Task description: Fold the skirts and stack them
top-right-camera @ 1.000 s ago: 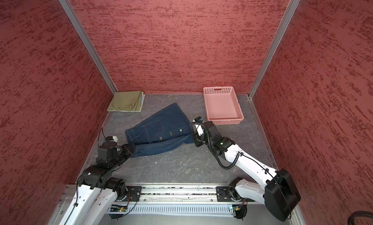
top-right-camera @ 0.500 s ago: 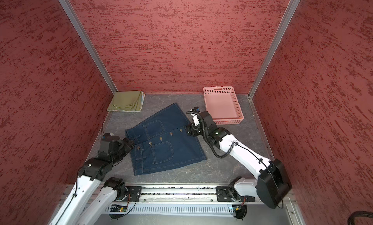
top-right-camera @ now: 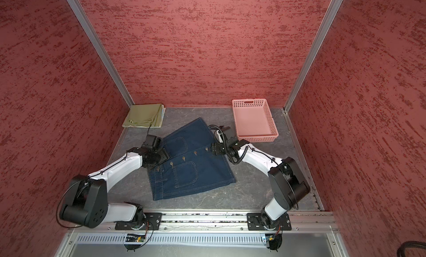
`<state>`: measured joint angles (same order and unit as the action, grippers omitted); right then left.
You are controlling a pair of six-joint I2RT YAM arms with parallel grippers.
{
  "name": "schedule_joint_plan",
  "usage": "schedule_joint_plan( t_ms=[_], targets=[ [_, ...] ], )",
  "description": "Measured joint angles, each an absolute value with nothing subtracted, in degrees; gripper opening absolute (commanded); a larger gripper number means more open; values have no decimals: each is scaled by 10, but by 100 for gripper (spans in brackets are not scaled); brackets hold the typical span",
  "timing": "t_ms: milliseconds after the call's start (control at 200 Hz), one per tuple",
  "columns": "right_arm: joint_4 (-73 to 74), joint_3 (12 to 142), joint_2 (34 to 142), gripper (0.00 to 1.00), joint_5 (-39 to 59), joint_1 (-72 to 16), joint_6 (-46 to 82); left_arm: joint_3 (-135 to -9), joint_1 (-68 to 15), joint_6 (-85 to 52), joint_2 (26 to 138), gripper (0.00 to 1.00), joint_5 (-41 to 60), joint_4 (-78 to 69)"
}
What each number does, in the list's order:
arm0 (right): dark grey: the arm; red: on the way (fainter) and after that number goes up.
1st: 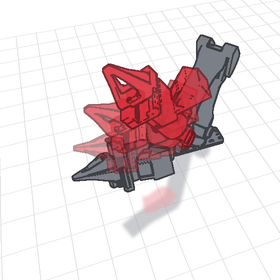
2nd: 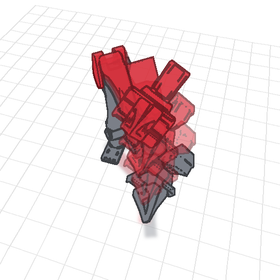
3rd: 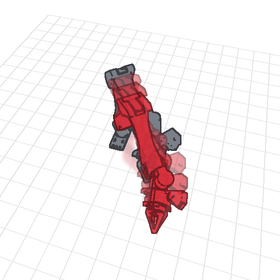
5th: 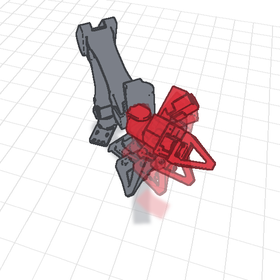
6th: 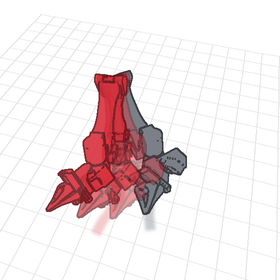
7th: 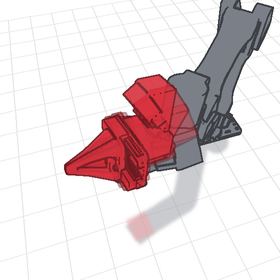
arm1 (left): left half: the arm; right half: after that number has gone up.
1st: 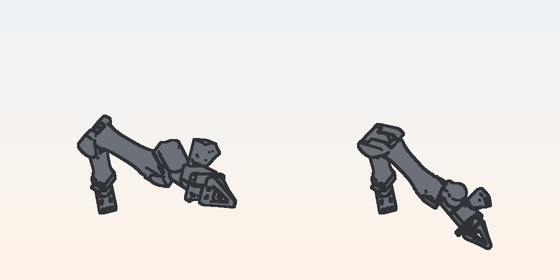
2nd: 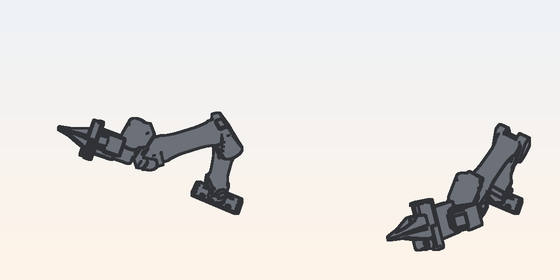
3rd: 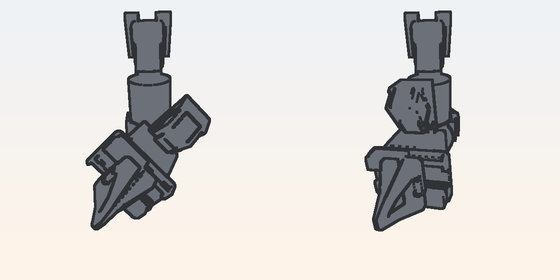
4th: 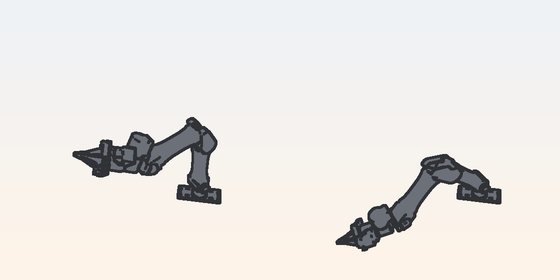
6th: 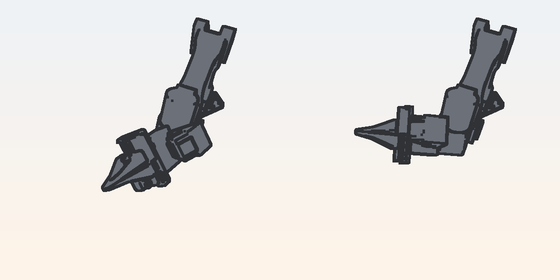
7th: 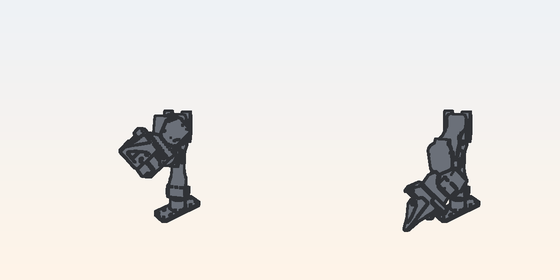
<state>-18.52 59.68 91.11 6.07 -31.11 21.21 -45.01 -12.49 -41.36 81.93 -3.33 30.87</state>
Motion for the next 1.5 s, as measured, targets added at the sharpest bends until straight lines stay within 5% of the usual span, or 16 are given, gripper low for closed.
schedule_joint_plan(
  t_ms=[796,1072,1317,1503],
  targets=[
    [-187,667,915,84,63,-263,218,-749,-166,-359,1128,80,37,244],
    [-185,788,1040,84,77,-249,218,-786,-141,-343,1073,79,61,301],
    [-181,906,1157,83,89,-240,218,-740,-6,-331,930,76,64,318],
    [-151,940,1198,83,89,-233,210,-690,54,-328,937,70,66,321]
  ],
)
